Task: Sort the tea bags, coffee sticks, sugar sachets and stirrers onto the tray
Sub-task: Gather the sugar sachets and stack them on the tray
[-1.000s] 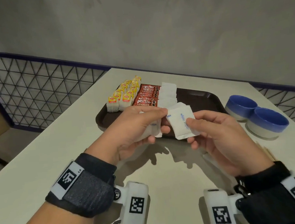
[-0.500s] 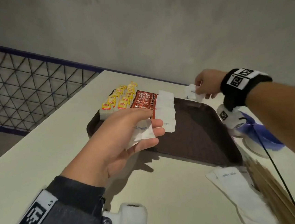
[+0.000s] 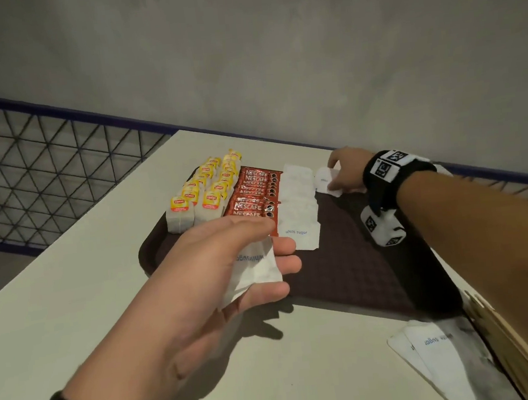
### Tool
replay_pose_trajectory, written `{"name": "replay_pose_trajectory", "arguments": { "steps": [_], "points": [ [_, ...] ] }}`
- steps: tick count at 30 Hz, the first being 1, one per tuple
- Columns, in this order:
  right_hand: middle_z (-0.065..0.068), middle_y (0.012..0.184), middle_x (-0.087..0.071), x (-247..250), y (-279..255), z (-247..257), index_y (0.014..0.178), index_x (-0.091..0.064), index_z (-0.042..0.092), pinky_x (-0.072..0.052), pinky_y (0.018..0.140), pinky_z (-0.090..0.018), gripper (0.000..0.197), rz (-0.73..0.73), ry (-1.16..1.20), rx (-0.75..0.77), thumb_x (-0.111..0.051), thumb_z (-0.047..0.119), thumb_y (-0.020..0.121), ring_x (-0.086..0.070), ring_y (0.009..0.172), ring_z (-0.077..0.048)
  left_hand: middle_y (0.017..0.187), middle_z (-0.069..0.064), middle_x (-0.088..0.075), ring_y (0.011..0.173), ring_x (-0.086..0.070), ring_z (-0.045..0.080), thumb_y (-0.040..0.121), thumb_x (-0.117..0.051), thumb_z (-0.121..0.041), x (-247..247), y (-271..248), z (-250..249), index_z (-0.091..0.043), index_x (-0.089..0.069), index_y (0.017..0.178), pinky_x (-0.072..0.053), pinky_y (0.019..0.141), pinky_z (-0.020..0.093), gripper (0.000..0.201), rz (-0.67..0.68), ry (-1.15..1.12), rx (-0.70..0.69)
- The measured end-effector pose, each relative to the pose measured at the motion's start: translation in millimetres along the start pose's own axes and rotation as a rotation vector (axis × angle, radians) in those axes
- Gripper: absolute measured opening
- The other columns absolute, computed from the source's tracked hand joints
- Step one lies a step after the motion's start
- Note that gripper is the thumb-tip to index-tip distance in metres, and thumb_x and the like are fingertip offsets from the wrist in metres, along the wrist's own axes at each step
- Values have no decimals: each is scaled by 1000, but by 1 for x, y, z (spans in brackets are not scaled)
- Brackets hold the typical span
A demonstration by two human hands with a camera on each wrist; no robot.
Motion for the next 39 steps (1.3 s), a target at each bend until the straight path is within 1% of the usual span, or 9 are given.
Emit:
{"name": "replay_pose_trajectory", "arguments": {
  "steps": [4, 9, 12, 16, 21, 24, 29, 33, 39],
  "points": [
    [-13, 112, -70, -7, 2, 0, 127, -56, 6, -57, 87, -40, 63, -16, -5, -56, -84, 34, 79, -68, 97, -31, 92, 14, -81, 79, -80, 23, 93, -69, -18, -2, 0, 3, -11, -75, 107, -56, 44, 23, 17, 15, 2, 7],
    [-8, 70, -69, -3, -2, 5, 78, -61, 8, -51, 60, -31, 33, 45, -47, -122, -83, 31, 77, -63, 62, -24, 91, 17, -80, 80, -80, 28, 96, -65, -14, -1, 5, 5, -9, -72, 110, -59, 46, 26, 17, -6, -53, 4],
    [-1, 56, -68, -2, -2, 9, 79, -65, 7, -47, 53, -27, 25, 81, -23, -128, -82, 25, 78, -66, 57, -19, 96, 25, -78, 83, -79, 40, 91, -51, 1, 2, 12, 6, -9, -63, 123, -63, 52, 37, 35, 9, -185, 45],
    [-7, 78, -78, -5, 0, 12, 118, -62, 4, -63, 79, -42, 48, 61, 1, -99, -81, 23, 78, -76, 78, -26, 101, 29, -76, 91, -76, 46, 91, -36, 11, 2, 10, 8, -8, -60, 124, -65, 70, 49, 45, 38, -261, 3],
    [-13, 92, -68, 8, -16, 13, 121, -55, 1, -52, 66, -35, 45, 16, 50, -117, -74, 22, 86, -65, 82, -33, 103, 28, -76, 94, -76, 46, 90, -28, 16, -1, 6, 7, -8, -58, 126, -63, 75, 53, 53, 108, -288, 4],
    [-10, 115, -67, 36, -47, 26, 127, -58, 12, -48, 78, -32, 43, -69, 107, 47, -71, 29, 89, -62, 96, -29, 104, 29, -76, 94, -76, 48, 89, -27, 15, -1, 5, 6, -9, -56, 127, -63, 74, 52, 54, 131, -315, 15],
    [-9, 81, -68, 80, -158, 75, 101, -75, 17, -51, 64, -32, 13, 43, 686, 416, -72, 24, 91, -60, 70, -16, 109, 31, -74, 96, -74, 50, 80, -25, 13, -2, 2, 6, -9, -52, 129, -62, 79, 54, 60, 214, -324, 44],
    [-6, 77, -66, 81, -226, 99, 101, -79, 23, -44, 67, -31, 19, 248, 671, 644, -78, 31, 85, -54, 69, -12, 115, 31, -73, 95, -73, 54, 67, -30, 10, -4, -4, 8, -4, -55, 132, -65, 73, 47, 71, 294, -231, 84],
    [-3, 75, -73, 49, -257, 107, 99, -75, 21, -48, 55, -26, 14, 154, 659, 540, -80, 20, 85, -57, 50, -6, 120, 28, -71, 91, -73, 54, 68, -30, 10, -7, -8, 12, -4, -62, 128, -65, 60, 39, 69, 242, -92, 96]
  ]
}}
Point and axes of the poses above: each hand's wrist, its own y-axis towards the middle knuckle, its own x-axis out of the back of the hand, z = x × y, the point moved 1 cm from there along y, towards the middle knuckle
